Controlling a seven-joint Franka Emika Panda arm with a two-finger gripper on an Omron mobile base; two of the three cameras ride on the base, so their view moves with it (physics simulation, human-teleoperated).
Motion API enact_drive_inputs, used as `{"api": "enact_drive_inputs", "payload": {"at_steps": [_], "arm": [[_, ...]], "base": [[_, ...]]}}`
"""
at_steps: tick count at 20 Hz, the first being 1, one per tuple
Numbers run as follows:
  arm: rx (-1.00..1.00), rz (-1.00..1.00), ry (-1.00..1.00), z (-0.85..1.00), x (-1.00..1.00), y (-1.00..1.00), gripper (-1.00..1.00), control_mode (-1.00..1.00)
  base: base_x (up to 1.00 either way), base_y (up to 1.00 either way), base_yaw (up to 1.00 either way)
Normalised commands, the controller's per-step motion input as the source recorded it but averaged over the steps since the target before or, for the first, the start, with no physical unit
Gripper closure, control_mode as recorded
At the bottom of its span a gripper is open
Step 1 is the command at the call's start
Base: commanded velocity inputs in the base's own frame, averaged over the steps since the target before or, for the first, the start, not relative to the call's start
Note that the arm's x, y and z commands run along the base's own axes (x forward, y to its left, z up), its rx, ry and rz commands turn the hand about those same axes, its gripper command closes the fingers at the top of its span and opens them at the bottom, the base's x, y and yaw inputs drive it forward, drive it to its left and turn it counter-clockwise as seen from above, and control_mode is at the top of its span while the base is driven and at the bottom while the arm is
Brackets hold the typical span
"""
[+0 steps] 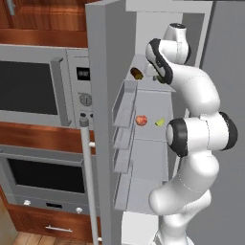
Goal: Take the cucumber and sweet potato from the highest rack and move them to the second highest rack where the lemon wedge and peach are located, to maximize freezer space. Close the freezer door after rearranging.
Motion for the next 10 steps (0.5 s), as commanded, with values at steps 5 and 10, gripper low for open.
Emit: {"api": "enact_drive_inputs", "payload": {"at_steps": [5, 10], "arm": [[0.0, 0.14, 0.0, -0.26, -0.03, 0.27, 1.0, -1.0], [0.0, 0.12, -0.01, -0.24, -0.26, 0.24, 1.0, -1.0]], "base": [[0.0, 0.0, 0.0], [0.0, 0.0, 0.0]]}}
